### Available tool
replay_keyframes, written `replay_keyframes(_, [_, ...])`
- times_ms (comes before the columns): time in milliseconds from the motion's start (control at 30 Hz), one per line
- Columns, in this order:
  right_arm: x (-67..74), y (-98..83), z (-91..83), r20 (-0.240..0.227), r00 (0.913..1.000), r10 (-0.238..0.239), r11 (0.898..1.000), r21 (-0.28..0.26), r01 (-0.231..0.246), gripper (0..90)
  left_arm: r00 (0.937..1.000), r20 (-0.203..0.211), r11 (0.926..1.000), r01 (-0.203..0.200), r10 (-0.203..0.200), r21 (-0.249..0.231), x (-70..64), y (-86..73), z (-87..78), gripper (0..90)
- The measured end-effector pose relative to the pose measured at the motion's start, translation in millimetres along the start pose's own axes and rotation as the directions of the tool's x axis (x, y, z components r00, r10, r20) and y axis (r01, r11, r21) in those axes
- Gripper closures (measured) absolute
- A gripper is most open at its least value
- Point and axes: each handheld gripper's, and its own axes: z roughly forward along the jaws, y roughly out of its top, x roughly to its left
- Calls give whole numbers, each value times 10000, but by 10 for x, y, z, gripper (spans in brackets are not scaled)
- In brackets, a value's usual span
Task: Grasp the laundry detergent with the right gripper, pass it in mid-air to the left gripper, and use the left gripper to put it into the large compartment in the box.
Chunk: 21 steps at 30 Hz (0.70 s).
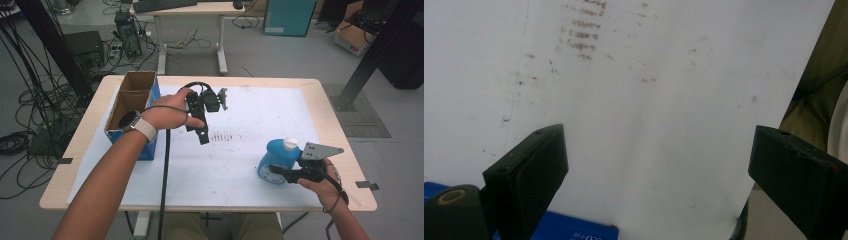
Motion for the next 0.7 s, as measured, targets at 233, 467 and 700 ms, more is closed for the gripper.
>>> replay_keyframes(233, [-2, 1, 1, -19, 10000, -4, 10000, 7, 4, 442, 10000, 51, 10000, -27, 26, 18, 4, 3, 4, 93])
replay_keyframes(467, [-9, 0, -1, -57, 10000, -23, 10000, 34, 23, 442, 10000, 33, 10000, -22, 22, 67, 11, -1, -4, 93])
replay_keyframes(700, [-8, 2, 1, -68, 10000, 9, 10000, 21, -9, 441, 10000, 44, 10000, -35, 35, 66, 10, 7, 0, 93])
